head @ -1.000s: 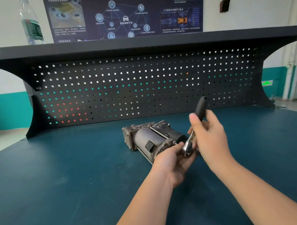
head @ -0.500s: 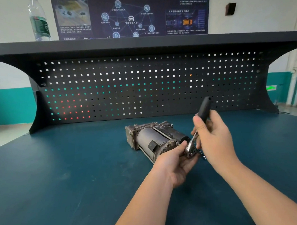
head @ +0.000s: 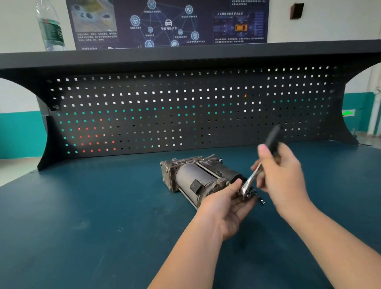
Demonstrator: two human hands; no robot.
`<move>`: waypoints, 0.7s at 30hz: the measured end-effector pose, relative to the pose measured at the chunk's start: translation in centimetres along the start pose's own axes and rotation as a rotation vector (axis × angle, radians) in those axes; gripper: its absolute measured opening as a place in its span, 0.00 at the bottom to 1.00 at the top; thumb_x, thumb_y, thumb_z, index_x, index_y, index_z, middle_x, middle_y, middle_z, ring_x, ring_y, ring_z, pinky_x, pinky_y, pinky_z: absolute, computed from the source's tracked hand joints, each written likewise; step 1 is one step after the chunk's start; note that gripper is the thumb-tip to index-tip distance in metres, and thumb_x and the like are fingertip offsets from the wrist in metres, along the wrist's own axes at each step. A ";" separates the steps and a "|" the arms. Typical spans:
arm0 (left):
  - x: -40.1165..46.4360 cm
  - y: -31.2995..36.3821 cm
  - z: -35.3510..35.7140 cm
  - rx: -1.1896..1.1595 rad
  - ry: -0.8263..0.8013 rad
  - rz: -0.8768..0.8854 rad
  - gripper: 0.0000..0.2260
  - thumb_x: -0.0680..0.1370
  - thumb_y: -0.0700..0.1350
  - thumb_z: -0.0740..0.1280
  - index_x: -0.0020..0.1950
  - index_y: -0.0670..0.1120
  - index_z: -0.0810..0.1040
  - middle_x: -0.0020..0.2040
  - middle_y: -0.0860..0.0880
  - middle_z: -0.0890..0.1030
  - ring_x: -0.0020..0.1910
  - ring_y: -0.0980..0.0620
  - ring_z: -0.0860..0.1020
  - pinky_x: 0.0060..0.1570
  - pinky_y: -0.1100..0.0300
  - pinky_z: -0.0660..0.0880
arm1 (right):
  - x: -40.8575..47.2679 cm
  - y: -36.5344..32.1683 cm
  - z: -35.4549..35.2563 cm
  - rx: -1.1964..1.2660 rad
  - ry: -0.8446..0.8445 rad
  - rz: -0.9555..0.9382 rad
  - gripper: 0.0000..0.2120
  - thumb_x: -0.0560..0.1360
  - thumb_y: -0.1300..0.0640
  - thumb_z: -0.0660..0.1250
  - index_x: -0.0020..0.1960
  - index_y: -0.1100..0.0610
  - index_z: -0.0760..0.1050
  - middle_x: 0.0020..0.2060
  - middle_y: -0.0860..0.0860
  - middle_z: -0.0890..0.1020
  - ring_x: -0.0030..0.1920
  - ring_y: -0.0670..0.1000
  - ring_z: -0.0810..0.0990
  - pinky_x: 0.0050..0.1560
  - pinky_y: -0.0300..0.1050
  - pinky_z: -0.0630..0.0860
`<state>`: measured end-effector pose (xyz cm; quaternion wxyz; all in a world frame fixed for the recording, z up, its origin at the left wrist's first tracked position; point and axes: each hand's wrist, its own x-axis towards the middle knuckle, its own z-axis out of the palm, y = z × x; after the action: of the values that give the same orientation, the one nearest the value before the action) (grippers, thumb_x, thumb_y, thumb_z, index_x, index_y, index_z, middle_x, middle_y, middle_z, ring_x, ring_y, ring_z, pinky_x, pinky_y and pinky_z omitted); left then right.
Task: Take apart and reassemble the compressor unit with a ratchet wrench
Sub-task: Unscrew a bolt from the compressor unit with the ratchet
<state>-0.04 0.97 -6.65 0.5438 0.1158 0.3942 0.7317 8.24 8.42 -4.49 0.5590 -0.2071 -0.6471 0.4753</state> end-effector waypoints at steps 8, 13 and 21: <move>0.1 0.0 0.1 -0.029 0.007 -0.008 0.06 0.77 0.35 0.65 0.49 0.32 0.76 0.37 0.38 0.81 0.32 0.45 0.82 0.30 0.56 0.81 | 0.0 0.4 0.3 0.015 0.126 0.122 0.09 0.80 0.51 0.60 0.43 0.52 0.71 0.31 0.52 0.77 0.20 0.44 0.70 0.22 0.38 0.67; -0.1 -0.2 0.3 -0.045 0.013 -0.017 0.06 0.77 0.36 0.66 0.49 0.33 0.75 0.40 0.37 0.81 0.38 0.43 0.80 0.32 0.54 0.81 | 0.9 1.6 -0.7 0.584 0.221 0.809 0.13 0.82 0.55 0.55 0.40 0.58 0.66 0.33 0.54 0.70 0.26 0.44 0.64 0.16 0.29 0.57; -0.3 0.0 0.2 -0.096 -0.031 -0.030 0.06 0.77 0.38 0.66 0.49 0.35 0.78 0.32 0.42 0.82 0.29 0.49 0.82 0.27 0.58 0.80 | -1.4 -0.9 0.5 -0.245 -0.240 -0.298 0.03 0.76 0.49 0.64 0.46 0.46 0.70 0.34 0.46 0.80 0.30 0.45 0.77 0.34 0.43 0.74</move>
<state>0.14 0.75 -6.43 0.5657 0.0949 0.3522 0.7395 8.41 6.68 -4.47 0.5129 -0.1173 -0.7852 0.3265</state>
